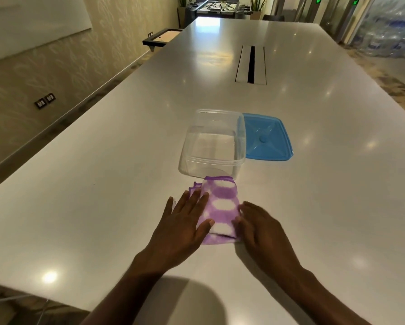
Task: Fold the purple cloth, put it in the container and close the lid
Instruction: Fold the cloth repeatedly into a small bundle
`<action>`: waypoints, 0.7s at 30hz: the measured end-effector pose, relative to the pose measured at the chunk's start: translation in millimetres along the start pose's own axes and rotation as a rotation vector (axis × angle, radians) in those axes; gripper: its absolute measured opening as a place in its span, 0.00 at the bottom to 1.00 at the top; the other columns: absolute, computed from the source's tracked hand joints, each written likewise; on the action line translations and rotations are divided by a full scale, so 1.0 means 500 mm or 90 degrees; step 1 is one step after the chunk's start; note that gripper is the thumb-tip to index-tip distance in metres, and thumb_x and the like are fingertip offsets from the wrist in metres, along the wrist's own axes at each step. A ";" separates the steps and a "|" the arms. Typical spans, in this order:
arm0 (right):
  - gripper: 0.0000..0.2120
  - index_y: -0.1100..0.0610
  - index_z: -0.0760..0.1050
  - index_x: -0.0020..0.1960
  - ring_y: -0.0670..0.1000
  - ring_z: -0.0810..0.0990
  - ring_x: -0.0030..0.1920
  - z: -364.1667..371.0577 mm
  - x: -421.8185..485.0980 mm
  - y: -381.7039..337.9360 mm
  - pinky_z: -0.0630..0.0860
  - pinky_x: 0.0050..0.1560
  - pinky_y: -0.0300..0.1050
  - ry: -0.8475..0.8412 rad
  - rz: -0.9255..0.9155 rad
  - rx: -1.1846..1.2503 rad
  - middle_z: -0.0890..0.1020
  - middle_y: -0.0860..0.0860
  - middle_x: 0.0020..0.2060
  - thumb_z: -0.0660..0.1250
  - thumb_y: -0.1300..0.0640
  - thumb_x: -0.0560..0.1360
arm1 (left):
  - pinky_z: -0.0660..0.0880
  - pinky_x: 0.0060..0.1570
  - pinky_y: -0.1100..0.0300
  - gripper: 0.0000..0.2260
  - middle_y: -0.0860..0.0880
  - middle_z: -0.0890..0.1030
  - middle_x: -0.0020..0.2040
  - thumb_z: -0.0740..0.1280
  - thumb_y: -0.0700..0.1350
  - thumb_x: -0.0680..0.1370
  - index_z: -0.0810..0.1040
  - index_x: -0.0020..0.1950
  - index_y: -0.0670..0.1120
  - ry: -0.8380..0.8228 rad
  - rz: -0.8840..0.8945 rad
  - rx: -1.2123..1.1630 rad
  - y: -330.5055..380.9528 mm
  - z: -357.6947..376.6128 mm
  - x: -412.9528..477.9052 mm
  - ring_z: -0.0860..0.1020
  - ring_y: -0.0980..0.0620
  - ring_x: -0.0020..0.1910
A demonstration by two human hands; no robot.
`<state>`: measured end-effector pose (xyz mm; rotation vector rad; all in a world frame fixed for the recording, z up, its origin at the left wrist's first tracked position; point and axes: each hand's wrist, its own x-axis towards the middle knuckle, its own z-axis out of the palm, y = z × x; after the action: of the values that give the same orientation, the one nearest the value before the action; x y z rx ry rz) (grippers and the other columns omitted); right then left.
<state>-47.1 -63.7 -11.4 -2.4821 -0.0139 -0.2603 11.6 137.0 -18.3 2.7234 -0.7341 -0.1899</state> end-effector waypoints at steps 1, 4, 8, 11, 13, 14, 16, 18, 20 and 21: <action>0.19 0.58 0.79 0.56 0.55 0.79 0.55 -0.001 0.007 -0.001 0.72 0.53 0.43 0.055 0.022 0.001 0.83 0.53 0.54 0.56 0.46 0.80 | 0.41 0.76 0.51 0.30 0.55 0.43 0.78 0.40 0.64 0.75 0.39 0.76 0.57 0.006 -0.003 -0.023 0.004 -0.002 -0.002 0.40 0.57 0.77; 0.14 0.58 0.78 0.46 0.55 0.79 0.43 0.000 0.037 -0.014 0.71 0.41 0.46 0.027 0.125 -0.012 0.82 0.52 0.42 0.62 0.48 0.78 | 0.41 0.76 0.53 0.26 0.56 0.44 0.78 0.45 0.59 0.79 0.42 0.76 0.58 0.033 0.012 -0.127 0.015 -0.002 -0.007 0.41 0.59 0.76; 0.14 0.53 0.78 0.43 0.48 0.81 0.36 0.008 0.065 -0.036 0.73 0.34 0.41 -0.085 0.238 0.091 0.83 0.48 0.38 0.65 0.43 0.72 | 0.38 0.75 0.56 0.23 0.58 0.46 0.78 0.52 0.50 0.82 0.50 0.75 0.61 0.051 0.002 -0.186 0.021 0.006 -0.006 0.40 0.60 0.76; 0.09 0.52 0.78 0.42 0.45 0.84 0.35 0.010 0.065 -0.051 0.81 0.37 0.40 -0.126 0.328 0.277 0.85 0.47 0.35 0.70 0.47 0.68 | 0.36 0.74 0.61 0.20 0.62 0.46 0.76 0.50 0.56 0.80 0.51 0.72 0.65 0.045 -0.032 -0.214 0.029 0.013 -0.008 0.42 0.62 0.76; 0.08 0.53 0.79 0.45 0.48 0.86 0.38 -0.001 0.070 -0.063 0.84 0.41 0.47 -0.152 0.375 0.427 0.86 0.50 0.36 0.72 0.54 0.66 | 0.40 0.74 0.63 0.19 0.67 0.51 0.73 0.50 0.60 0.77 0.54 0.67 0.69 0.058 -0.056 -0.292 0.040 0.002 -0.009 0.49 0.63 0.76; 0.10 0.55 0.78 0.47 0.49 0.86 0.39 -0.009 0.070 -0.069 0.83 0.39 0.46 -0.171 0.393 0.485 0.87 0.50 0.37 0.72 0.57 0.66 | 0.45 0.74 0.63 0.18 0.68 0.54 0.71 0.52 0.61 0.75 0.57 0.65 0.70 0.076 -0.076 -0.343 0.047 -0.003 -0.012 0.53 0.62 0.75; 0.11 0.55 0.77 0.50 0.48 0.86 0.39 -0.027 0.075 -0.081 0.81 0.35 0.39 -0.200 0.390 0.529 0.87 0.49 0.38 0.71 0.59 0.68 | 0.59 0.72 0.60 0.17 0.69 0.62 0.68 0.60 0.60 0.72 0.65 0.61 0.69 0.168 -0.127 -0.454 0.058 -0.018 -0.018 0.63 0.60 0.72; 0.14 0.52 0.76 0.53 0.47 0.86 0.41 -0.043 0.080 -0.093 0.81 0.36 0.39 -0.199 0.383 0.556 0.87 0.48 0.41 0.72 0.58 0.69 | 0.68 0.66 0.57 0.20 0.64 0.69 0.66 0.65 0.60 0.68 0.69 0.60 0.66 0.263 -0.206 -0.556 0.068 -0.038 -0.020 0.70 0.58 0.66; 0.15 0.51 0.75 0.55 0.49 0.86 0.42 -0.058 0.088 -0.103 0.82 0.37 0.42 -0.178 0.363 0.605 0.87 0.48 0.43 0.72 0.59 0.70 | 0.72 0.62 0.55 0.29 0.59 0.70 0.64 0.67 0.62 0.63 0.65 0.64 0.64 0.284 -0.283 -0.661 0.072 -0.064 -0.012 0.71 0.57 0.62; 0.15 0.51 0.75 0.55 0.50 0.86 0.43 -0.066 0.093 -0.108 0.82 0.37 0.43 -0.165 0.345 0.624 0.87 0.48 0.43 0.72 0.60 0.71 | 0.74 0.59 0.54 0.34 0.58 0.70 0.63 0.66 0.63 0.62 0.63 0.67 0.62 0.270 -0.304 -0.698 0.072 -0.079 -0.005 0.71 0.56 0.61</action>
<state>-11.6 -42.6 55.5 -1.4494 0.3368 0.2560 1.0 119.1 30.9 1.7195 0.1610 -0.0714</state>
